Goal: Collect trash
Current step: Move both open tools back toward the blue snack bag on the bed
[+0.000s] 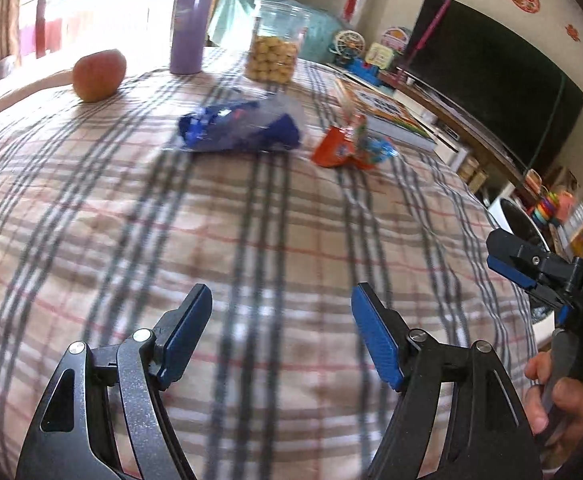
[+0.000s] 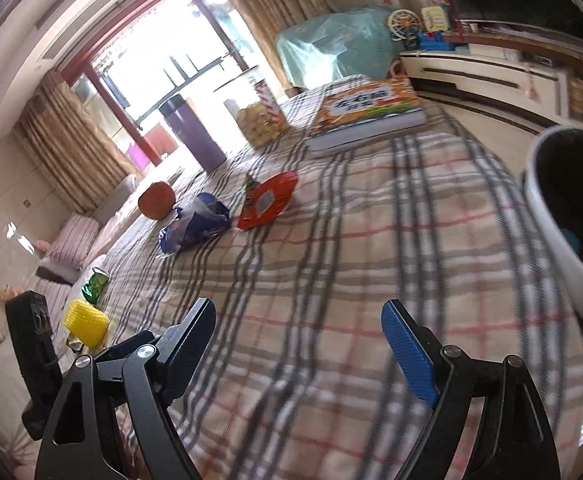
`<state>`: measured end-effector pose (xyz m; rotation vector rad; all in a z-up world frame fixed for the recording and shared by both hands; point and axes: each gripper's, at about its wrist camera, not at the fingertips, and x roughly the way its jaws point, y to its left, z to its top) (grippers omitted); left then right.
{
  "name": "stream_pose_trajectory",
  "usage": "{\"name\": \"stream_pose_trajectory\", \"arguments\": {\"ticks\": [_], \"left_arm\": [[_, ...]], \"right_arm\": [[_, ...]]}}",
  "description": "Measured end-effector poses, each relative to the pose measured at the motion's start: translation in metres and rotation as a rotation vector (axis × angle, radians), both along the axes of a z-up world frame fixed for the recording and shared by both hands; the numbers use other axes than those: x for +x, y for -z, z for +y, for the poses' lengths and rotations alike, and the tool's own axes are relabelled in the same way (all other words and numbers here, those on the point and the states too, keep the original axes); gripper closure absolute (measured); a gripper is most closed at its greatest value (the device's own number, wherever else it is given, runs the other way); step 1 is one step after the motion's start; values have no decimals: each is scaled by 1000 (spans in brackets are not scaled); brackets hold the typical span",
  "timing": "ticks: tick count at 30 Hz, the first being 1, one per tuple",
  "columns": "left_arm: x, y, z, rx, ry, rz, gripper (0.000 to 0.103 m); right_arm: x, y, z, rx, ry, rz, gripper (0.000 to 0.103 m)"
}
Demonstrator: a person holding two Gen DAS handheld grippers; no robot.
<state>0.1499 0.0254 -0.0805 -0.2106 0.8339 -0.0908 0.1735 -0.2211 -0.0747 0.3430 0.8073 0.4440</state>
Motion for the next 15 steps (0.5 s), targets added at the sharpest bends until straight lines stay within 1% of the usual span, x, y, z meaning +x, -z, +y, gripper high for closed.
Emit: {"name": "stream_pose_trajectory", "arguments": {"ticks": [7, 12, 15], "left_arm": [[10, 3, 15, 0, -17, 12, 28], [25, 4, 20, 17, 7, 29, 26], [35, 2, 22, 42, 27, 27, 22]], "right_arm": [[16, 4, 24, -6, -27, 10, 16], [30, 5, 35, -4, -33, 19, 16], [40, 8, 40, 10, -39, 38, 16]]}}
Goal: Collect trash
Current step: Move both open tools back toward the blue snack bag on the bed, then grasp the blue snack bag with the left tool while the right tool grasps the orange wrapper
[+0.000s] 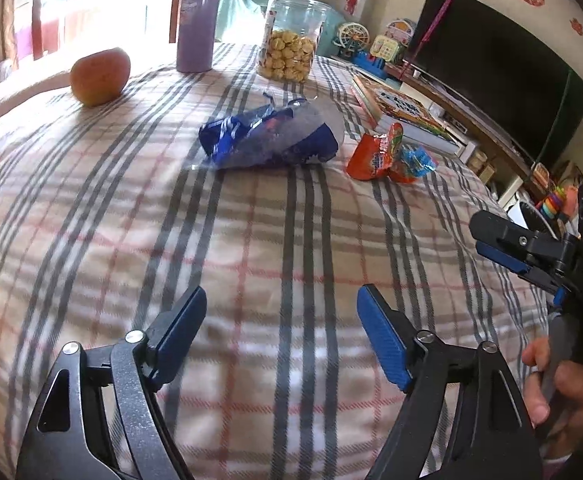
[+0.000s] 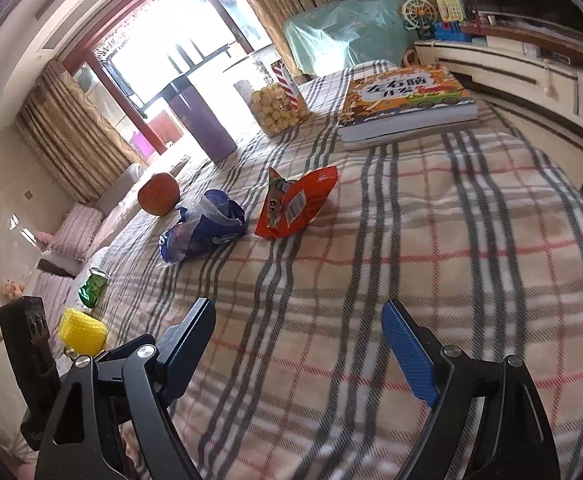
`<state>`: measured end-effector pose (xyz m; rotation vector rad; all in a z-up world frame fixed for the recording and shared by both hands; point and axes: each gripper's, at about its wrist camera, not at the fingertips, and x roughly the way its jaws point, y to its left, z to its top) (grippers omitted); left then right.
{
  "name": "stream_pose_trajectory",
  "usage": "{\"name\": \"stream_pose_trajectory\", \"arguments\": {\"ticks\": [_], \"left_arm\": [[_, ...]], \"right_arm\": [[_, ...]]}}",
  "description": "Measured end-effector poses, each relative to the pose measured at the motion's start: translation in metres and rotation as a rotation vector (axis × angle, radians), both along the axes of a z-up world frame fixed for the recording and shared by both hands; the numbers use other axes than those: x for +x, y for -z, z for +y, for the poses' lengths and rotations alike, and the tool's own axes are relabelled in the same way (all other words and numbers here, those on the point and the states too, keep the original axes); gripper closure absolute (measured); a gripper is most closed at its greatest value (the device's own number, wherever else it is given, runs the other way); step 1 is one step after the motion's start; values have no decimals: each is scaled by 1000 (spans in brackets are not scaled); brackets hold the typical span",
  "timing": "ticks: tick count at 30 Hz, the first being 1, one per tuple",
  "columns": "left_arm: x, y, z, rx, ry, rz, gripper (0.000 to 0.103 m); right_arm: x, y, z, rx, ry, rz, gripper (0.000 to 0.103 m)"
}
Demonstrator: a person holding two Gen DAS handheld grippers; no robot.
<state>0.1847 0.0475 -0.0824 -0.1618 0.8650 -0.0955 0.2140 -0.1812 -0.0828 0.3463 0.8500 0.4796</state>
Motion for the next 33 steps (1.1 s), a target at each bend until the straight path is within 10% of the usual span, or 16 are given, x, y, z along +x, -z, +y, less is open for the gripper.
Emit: {"name": "stream_pose_trajectory", "arguments": {"ticks": [18, 20, 24, 33], "left_arm": [[97, -17, 4, 232, 165, -58, 13], [103, -12, 0, 246, 170, -56, 14], [106, -5, -5, 258, 169, -39, 37], [80, -15, -6, 163, 94, -26, 61]], "right_arm": [[79, 12, 22, 66, 27, 30, 18], [83, 13, 23, 66, 25, 23, 25], [88, 20, 23, 78, 0, 50, 75], [66, 18, -1, 115, 27, 36, 84]]}}
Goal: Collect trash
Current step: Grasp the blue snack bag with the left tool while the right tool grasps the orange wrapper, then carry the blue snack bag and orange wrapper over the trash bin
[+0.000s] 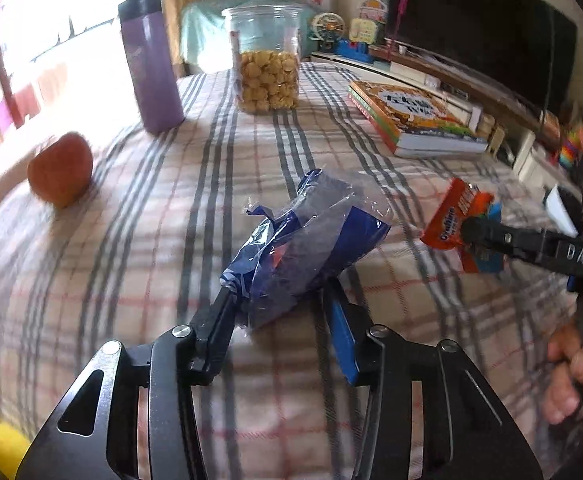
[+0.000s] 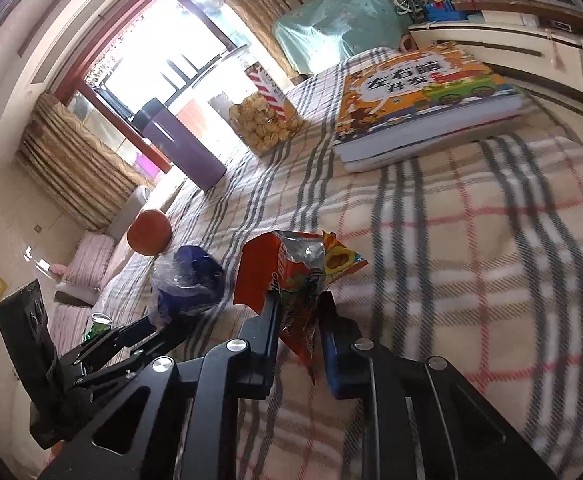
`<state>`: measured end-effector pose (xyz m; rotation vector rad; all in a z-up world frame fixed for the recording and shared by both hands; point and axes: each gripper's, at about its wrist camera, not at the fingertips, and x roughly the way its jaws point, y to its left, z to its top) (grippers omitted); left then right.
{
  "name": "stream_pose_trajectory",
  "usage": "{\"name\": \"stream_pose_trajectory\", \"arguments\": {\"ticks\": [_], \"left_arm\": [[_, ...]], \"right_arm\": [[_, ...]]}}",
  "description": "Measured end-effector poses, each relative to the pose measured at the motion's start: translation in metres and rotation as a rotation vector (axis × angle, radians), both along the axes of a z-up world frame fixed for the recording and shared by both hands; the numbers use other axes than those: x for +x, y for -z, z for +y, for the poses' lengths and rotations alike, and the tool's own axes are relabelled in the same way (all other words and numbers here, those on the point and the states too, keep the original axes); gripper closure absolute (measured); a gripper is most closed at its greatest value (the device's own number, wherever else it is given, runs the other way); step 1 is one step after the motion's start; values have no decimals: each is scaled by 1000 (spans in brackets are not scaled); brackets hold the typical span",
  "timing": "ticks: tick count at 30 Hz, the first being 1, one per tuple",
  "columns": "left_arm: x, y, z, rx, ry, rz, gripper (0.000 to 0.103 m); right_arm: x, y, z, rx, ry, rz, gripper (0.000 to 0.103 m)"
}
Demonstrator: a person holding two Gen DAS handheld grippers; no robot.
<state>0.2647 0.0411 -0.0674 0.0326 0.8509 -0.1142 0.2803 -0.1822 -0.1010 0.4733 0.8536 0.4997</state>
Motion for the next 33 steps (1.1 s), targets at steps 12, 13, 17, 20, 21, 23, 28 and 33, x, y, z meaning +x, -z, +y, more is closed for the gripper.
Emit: {"name": "stream_pose_trajectory", "arguments": {"ticks": [12, 13, 17, 20, 21, 23, 28, 33], "left_arm": [[-54, -12, -52, -110, 29, 1, 62], [-57, -12, -56, -112, 27, 5, 62], [-68, -10, -75, -122, 38, 17, 62], [-77, -10, -91, -116, 55, 18, 62], [-80, -10, -96, -113, 61, 18, 62], [-86, -11, -106, -109, 73, 16, 62], [-97, -11, -130, -92, 107, 17, 62], [-107, -12, -147, -72, 138, 14, 62]], "right_arm": [[-59, -13, -48, -26, 56, -35, 84], [-66, -14, -52, -30, 61, -40, 84], [-95, -17, -69, -45, 97, -60, 84], [-114, -21, -82, -58, 126, -79, 84], [-119, -22, -87, -57, 133, -85, 84], [-130, -24, -95, -62, 148, -97, 84], [-151, -25, -114, -55, 191, -104, 84], [-162, -26, -125, -52, 217, -113, 84]]}}
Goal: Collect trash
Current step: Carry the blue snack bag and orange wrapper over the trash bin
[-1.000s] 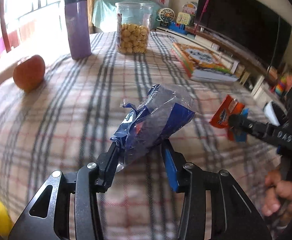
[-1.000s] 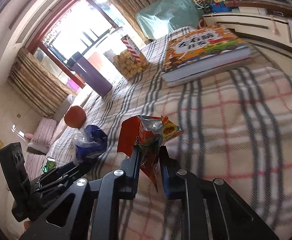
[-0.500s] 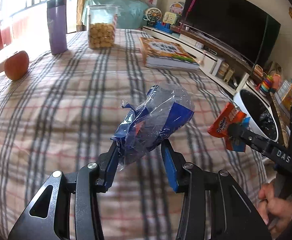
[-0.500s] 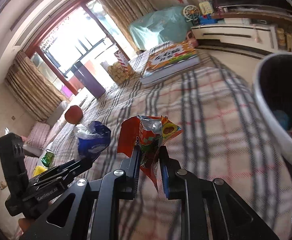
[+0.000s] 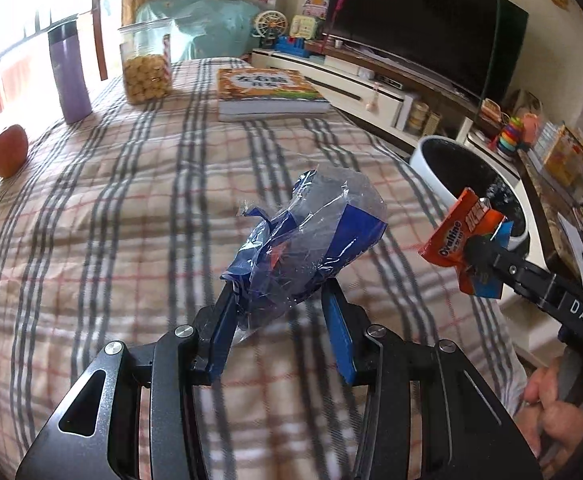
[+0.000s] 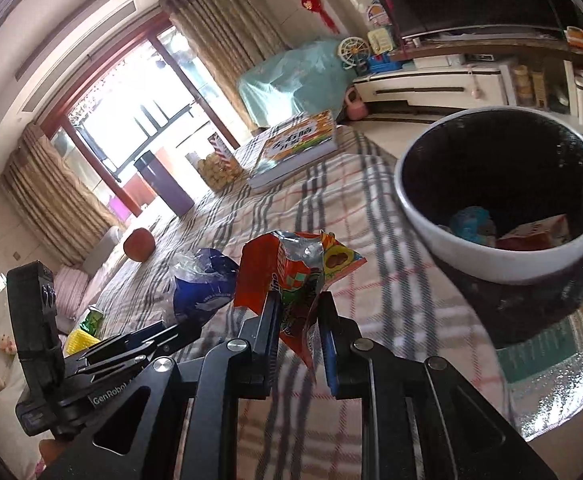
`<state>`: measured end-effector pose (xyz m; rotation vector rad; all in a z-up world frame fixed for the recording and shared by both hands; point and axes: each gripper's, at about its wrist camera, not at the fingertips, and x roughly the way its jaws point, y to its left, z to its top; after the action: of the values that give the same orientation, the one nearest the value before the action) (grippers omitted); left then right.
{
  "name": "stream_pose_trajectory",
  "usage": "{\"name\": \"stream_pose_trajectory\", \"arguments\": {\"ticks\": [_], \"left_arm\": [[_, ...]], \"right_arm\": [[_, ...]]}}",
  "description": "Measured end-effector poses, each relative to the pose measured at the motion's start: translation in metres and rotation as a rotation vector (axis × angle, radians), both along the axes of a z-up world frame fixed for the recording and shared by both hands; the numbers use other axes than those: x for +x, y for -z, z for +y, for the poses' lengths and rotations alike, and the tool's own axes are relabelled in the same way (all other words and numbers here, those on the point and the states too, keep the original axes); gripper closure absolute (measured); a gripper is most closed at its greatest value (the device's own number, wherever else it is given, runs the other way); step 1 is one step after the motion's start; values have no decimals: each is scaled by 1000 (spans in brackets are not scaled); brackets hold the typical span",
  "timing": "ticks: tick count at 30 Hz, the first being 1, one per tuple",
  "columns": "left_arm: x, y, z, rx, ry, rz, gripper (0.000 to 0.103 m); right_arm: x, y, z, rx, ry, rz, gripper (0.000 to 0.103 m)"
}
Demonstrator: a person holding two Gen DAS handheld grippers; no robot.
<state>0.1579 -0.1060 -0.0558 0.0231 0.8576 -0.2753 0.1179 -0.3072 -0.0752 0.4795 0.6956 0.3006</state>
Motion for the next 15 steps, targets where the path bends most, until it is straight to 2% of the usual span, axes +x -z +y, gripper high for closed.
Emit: {"name": "stream_pose_trajectory", "arguments": {"ticks": [15], "left_arm": [[-9, 1, -23, 23, 35, 1, 62]], "right_arm": [[-18, -9, -15, -21, 36, -50, 84]]}}
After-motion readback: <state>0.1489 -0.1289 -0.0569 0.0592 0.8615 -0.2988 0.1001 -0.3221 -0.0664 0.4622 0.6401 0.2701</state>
